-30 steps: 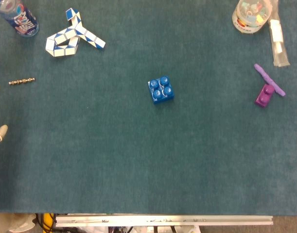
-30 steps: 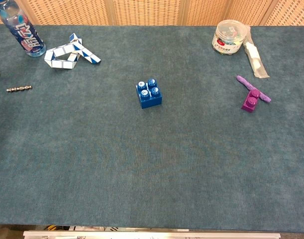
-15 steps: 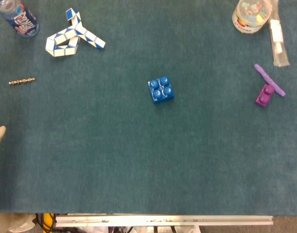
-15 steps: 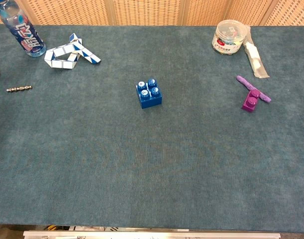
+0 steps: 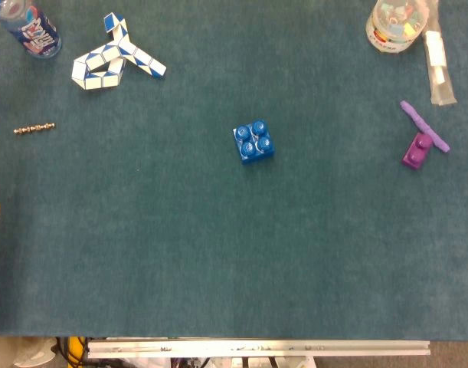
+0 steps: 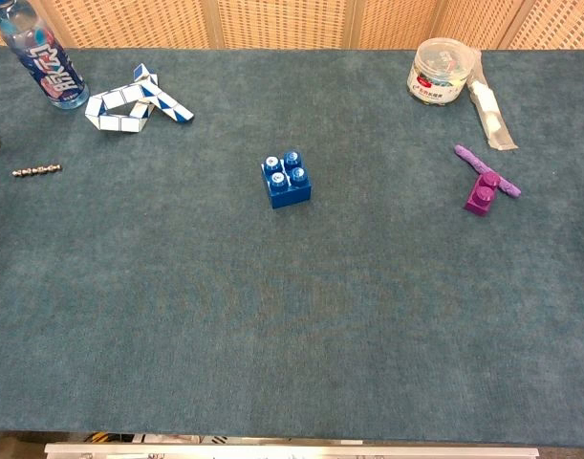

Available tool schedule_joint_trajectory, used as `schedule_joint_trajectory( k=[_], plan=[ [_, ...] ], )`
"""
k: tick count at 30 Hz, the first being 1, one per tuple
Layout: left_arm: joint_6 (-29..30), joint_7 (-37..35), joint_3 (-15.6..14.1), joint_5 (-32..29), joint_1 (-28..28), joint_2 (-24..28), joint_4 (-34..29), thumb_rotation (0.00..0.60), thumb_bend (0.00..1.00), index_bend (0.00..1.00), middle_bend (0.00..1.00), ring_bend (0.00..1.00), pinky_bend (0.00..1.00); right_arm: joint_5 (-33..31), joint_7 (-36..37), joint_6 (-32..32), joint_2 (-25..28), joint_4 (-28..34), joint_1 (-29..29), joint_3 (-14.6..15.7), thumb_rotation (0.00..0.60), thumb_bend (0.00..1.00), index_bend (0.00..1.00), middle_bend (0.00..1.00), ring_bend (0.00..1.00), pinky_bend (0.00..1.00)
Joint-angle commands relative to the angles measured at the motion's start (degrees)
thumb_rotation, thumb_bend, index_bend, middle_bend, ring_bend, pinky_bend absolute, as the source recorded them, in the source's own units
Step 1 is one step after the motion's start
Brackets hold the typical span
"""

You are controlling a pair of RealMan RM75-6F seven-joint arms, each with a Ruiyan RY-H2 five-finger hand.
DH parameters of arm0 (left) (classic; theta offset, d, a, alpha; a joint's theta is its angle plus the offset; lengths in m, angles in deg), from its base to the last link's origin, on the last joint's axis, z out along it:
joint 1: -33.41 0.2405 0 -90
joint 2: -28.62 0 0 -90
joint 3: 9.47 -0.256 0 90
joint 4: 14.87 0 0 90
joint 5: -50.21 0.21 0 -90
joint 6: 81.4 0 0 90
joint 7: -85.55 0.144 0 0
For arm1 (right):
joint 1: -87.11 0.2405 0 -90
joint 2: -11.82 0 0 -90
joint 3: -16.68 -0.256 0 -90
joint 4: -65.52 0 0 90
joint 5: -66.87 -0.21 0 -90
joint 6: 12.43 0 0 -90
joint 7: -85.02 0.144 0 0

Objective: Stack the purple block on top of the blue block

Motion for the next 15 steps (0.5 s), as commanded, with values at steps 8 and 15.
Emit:
schedule_joint_trajectory(
  k=[8, 15],
  plan=[
    [0.15, -0.44, -0.25, -0.48, 0.63, 0.15, -0.06, 0.600, 0.17, 0.20, 0.18, 0.19, 0.31, 0.82, -3.26, 10.48, -4.77, -6.51, 7.47, 0.81, 0.600, 0.19, 0.23, 0.41, 0.34, 0.39],
    [0.35, -0.79, -0.28, -0.61, 1.01, 0.58, -0.57, 0.600, 0.17, 0.20, 0.18, 0.19, 0.31, 0.67, -3.97, 14.45, -11.02, -12.32, 11.20, 0.96, 0.600, 0.19, 0.23, 0.39, 0.30, 0.37]
  ],
)
